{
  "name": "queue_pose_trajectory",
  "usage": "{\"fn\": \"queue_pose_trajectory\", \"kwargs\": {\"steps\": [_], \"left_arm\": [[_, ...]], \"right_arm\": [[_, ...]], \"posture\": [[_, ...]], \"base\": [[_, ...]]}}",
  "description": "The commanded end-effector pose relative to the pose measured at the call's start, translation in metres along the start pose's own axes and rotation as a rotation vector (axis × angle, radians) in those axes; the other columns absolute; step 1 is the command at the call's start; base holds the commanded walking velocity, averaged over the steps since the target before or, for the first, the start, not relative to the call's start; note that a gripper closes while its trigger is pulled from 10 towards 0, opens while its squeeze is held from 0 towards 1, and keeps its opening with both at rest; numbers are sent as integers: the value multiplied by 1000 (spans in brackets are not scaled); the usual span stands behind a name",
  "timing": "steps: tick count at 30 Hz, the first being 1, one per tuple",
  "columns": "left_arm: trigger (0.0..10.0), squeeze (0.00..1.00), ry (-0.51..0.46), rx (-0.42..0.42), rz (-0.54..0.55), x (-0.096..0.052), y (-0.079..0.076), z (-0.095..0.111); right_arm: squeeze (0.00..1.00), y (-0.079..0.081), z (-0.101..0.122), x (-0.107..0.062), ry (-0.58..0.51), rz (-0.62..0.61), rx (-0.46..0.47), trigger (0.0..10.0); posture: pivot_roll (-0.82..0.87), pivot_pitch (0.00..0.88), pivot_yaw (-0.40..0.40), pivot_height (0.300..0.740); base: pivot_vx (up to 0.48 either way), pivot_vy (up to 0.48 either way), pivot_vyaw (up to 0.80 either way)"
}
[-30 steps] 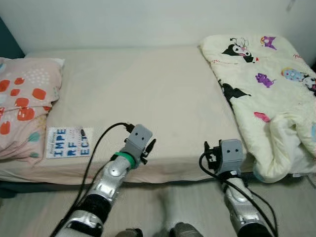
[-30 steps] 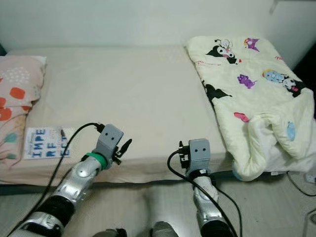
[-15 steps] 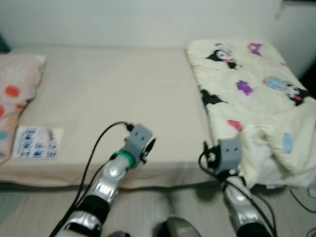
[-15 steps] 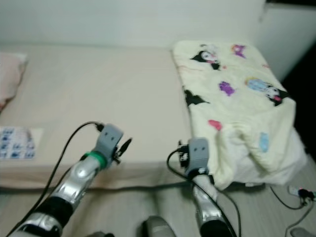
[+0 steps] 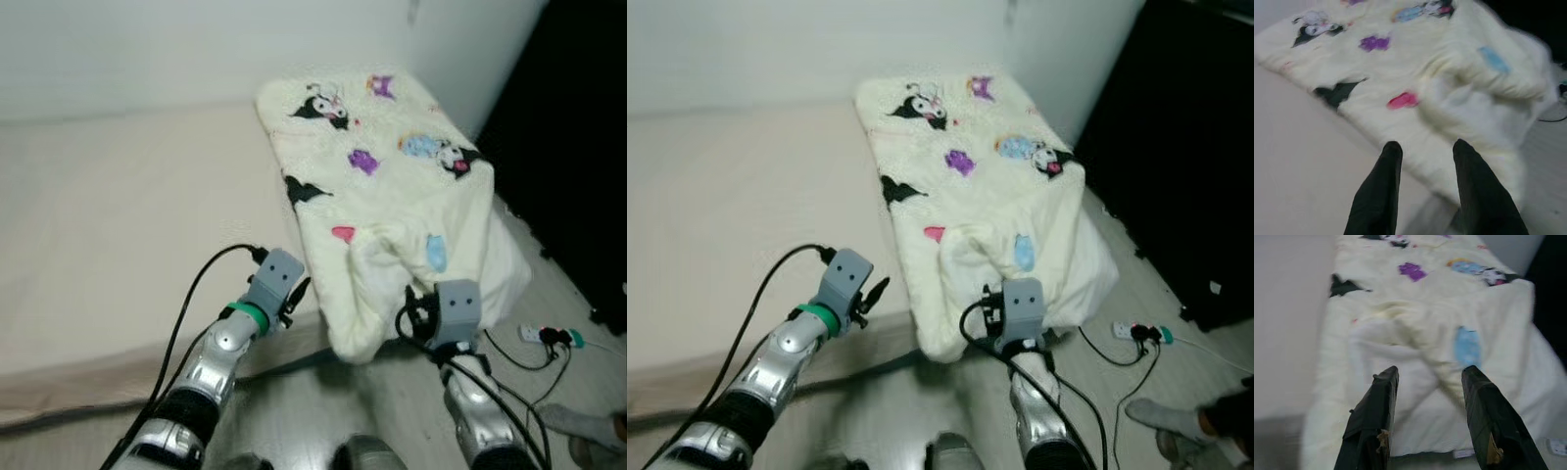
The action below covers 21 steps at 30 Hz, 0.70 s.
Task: Clean up the room
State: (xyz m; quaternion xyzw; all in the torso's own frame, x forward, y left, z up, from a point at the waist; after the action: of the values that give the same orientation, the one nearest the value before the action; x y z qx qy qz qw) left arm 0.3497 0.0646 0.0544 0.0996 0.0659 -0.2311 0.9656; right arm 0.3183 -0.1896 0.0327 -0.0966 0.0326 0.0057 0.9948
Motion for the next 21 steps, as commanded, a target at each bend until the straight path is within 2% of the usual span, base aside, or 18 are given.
{"fn": "queue_pose_trajectory", "kwargs": {"steps": [1, 21], "left_arm": [[10000, 0, 32, 6, 12, -4, 6, -9], [10000, 0, 42, -3, 20, -3, 7, -9]], "right_arm": [[0, 6, -5, -2, 18, 13, 7, 10000], [0, 11, -2, -2, 4, 29, -2, 10000]], "posture": [[-144, 10, 58, 740], [-142, 13, 59, 740]], "base": [[0, 0, 0], [0, 0, 0]]}}
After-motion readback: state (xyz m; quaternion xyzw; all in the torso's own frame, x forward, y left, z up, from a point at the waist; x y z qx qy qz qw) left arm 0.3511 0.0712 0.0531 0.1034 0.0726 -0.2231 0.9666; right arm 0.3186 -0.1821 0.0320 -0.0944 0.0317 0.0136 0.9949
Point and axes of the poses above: a point about 5 cm out from each wrist's last joint towards the gripper, its own x axis pointing out of the wrist towards the gripper, its own z axis along the axis of the wrist's last joint, y = z × x, the point moved 4 cm from there along x, pointing out of the wrist towards the gripper, and after that the axes turned 5 degrees about -x, right-handed, at the moved point
